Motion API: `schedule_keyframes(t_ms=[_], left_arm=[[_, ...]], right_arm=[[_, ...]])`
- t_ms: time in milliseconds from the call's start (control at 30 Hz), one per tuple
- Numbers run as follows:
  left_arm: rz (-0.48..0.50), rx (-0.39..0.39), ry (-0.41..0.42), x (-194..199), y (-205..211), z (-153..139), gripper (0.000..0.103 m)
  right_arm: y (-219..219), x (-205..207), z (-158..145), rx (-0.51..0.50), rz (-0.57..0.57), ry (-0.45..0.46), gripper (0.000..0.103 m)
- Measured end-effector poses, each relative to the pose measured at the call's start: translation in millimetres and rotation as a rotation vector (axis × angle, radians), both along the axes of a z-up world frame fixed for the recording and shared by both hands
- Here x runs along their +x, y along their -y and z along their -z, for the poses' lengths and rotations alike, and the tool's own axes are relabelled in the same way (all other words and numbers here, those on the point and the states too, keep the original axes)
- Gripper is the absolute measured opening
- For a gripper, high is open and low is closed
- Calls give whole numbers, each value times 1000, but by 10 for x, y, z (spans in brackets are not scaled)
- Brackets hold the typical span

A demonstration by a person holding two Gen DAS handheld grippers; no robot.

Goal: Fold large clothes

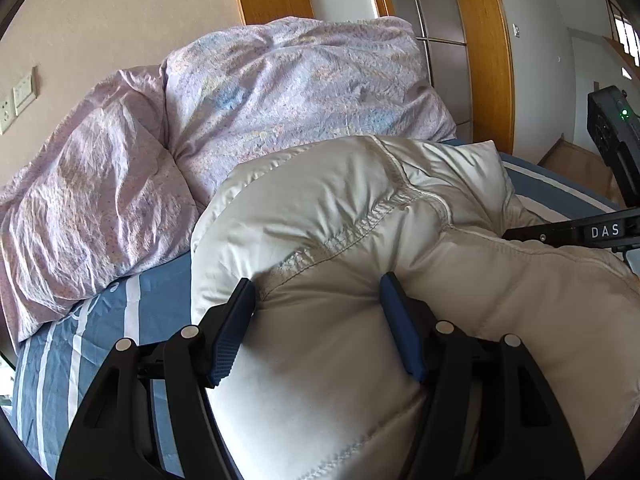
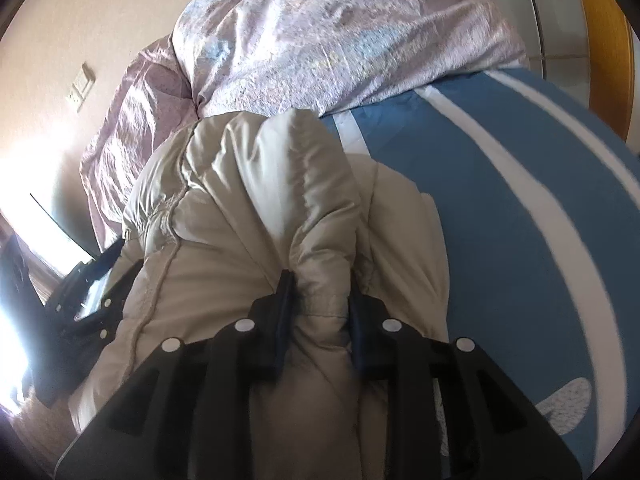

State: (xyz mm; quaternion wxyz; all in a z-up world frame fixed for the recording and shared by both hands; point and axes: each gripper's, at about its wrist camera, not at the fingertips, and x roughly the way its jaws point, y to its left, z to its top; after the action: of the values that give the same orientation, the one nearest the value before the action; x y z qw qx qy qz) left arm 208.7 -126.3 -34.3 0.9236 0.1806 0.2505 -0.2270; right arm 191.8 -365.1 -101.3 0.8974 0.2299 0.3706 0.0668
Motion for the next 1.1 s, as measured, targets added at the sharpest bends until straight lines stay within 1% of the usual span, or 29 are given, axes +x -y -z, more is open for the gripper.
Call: schedule_keyframes(t_ms=[133, 200, 267, 333, 367, 400, 467, 500, 533, 567, 633, 667, 733, 833, 933, 1033, 1067, 1100], left_arm=[[-24, -11, 44, -38, 36, 63, 65], [-25, -5, 46, -30, 46, 61, 65], [-18, 5, 43, -25, 46, 49, 65], [-5, 23, 35, -21, 39, 25, 65], [-2, 25, 27, -12, 26, 11, 65], [1, 24, 19, -4, 17, 2, 65], [6, 23, 8, 6, 8, -4, 65], [7, 21, 2, 16, 1, -11, 65], [7, 19, -1, 19, -1, -11, 65], [7, 16, -4, 22, -5, -14, 65], [4, 11, -7, 19, -14, -20, 65], [2, 9, -8, 19, -19, -24, 65], [-7, 0, -16, 24, -40, -57, 67], [-32, -39, -70, 79, -125, -176, 77], [-46, -85, -105, 101, -214, -267, 79], [-49, -62, -98, 93, -193, -262, 80], [-44, -27, -92, 89, -139, -216, 80], [-39, -10, -91, 85, -107, -190, 80]], right_arm=[[-52, 21, 27, -44, 19, 11, 26], [-69, 28, 19, -59, 28, 8, 26], [-65, 20, -37, -67, 35, -7, 28], [-55, -51, -189, -87, 75, -10, 29], [-53, -113, -272, -103, 97, 17, 31], [-61, -213, -384, -122, 114, 67, 31], [-102, -330, -514, -146, 123, 119, 31], [-154, -373, -559, -149, 108, 140, 31], [-197, -373, -564, -152, 83, 139, 31], [-279, -346, -533, -167, 46, 122, 31], [-393, -283, -431, -207, 7, 85, 31], [-443, -226, -347, -242, 2, 50, 30], [-461, -178, -245, -269, -11, 29, 30], [-449, -125, -166, -271, -25, 8, 30], [-439, -144, -117, -257, -26, 17, 30], [-428, -157, -87, -240, -20, 27, 30], [-438, -150, -91, -236, -16, 27, 30], [-444, -146, -110, -238, -12, 18, 30]])
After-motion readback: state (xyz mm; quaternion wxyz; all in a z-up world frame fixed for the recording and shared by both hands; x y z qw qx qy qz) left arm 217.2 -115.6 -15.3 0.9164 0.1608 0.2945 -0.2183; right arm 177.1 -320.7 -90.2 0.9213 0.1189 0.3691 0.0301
